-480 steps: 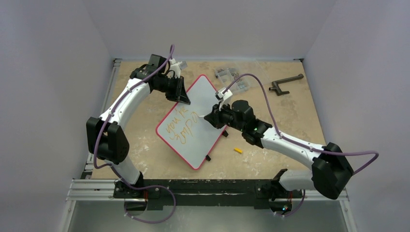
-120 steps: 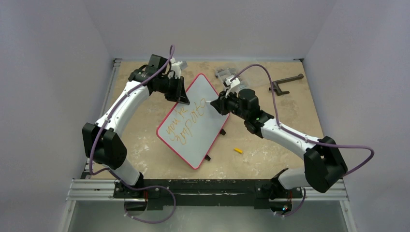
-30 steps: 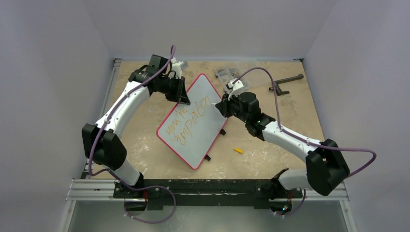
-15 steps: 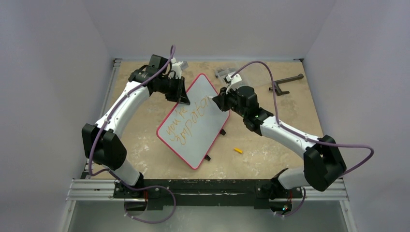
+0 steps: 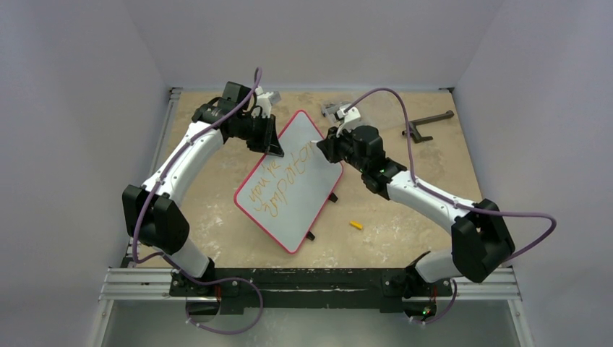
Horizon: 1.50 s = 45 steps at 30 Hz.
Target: Write a sentence on the whiteboard
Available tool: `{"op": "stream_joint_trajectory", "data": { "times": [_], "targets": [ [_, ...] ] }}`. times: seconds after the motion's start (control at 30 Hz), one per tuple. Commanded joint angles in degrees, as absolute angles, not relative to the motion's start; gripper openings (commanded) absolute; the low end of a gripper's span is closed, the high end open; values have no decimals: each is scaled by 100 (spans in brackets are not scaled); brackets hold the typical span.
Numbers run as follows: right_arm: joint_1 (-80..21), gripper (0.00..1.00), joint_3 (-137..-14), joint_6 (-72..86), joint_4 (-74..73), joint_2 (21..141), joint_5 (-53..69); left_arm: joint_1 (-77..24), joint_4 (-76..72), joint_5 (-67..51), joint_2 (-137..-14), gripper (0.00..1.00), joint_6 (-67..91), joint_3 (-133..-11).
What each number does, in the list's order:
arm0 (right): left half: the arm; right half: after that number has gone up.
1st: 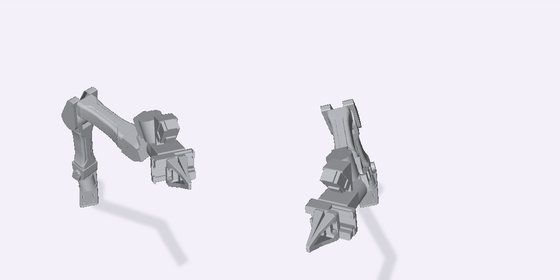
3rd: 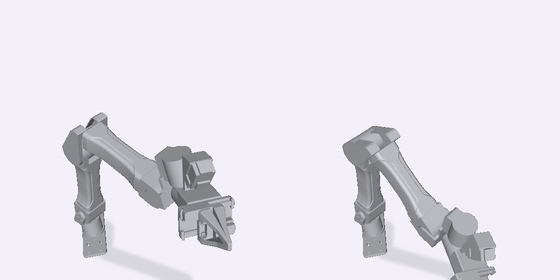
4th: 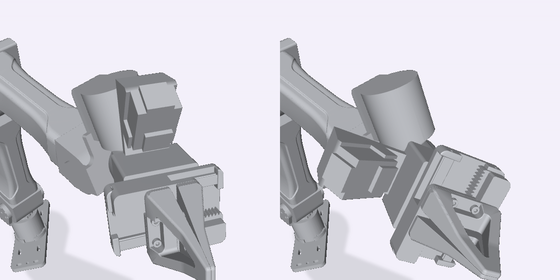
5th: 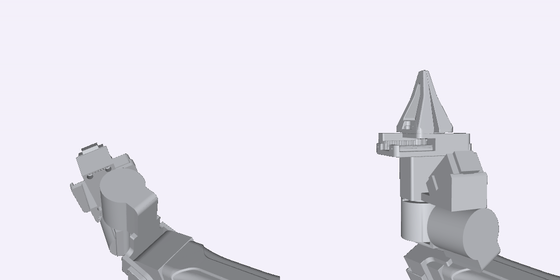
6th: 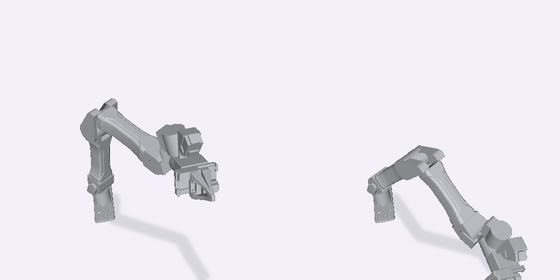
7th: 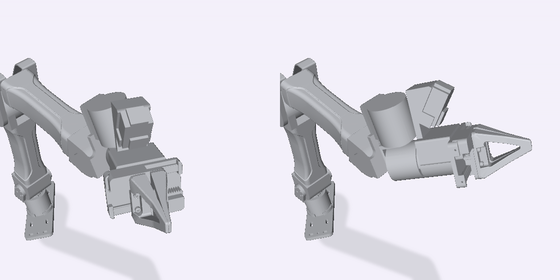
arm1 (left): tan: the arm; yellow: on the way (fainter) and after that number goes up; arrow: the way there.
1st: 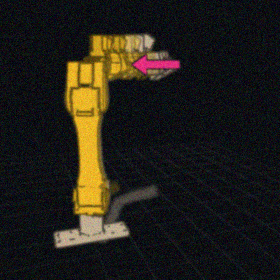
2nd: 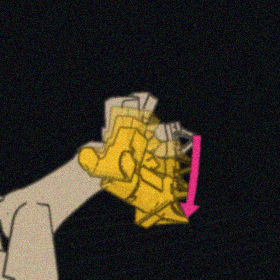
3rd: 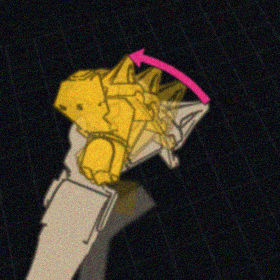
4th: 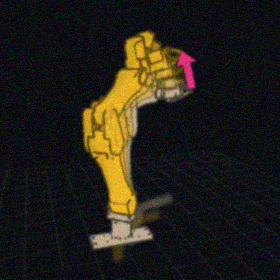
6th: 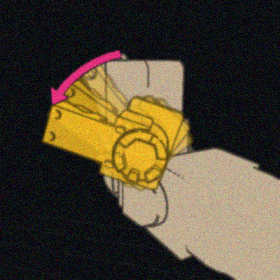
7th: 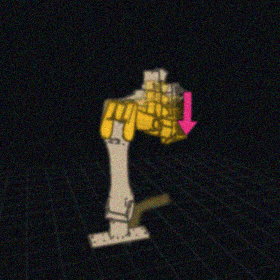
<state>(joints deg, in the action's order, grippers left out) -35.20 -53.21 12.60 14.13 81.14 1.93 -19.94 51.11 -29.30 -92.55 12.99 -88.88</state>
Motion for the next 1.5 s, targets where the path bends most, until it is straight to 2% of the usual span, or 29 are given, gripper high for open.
{"op": "stream_joint_trajectory", "data": {
  "times": [0.0,0.53,0.9,1.47],
  "targets": [
    [-3551,0,-5585,1327,1389,8242,19,-2030,5177,-2373,-9128,0,800,-8912],
    [-3539,0,-5393,1319,1182,8224,-49,-2038,5172,-2364,-9126,0,808,-8912],
    [-3546,0,-4930,1301,1082,7923,-13,-2039,5168,-2382,-9123,0,809,-8908],
    [-3538,0,-4873,1306,997,7447,-119,-2048,5164,-2373,-9132,0,809,-8913]
  ]
}}
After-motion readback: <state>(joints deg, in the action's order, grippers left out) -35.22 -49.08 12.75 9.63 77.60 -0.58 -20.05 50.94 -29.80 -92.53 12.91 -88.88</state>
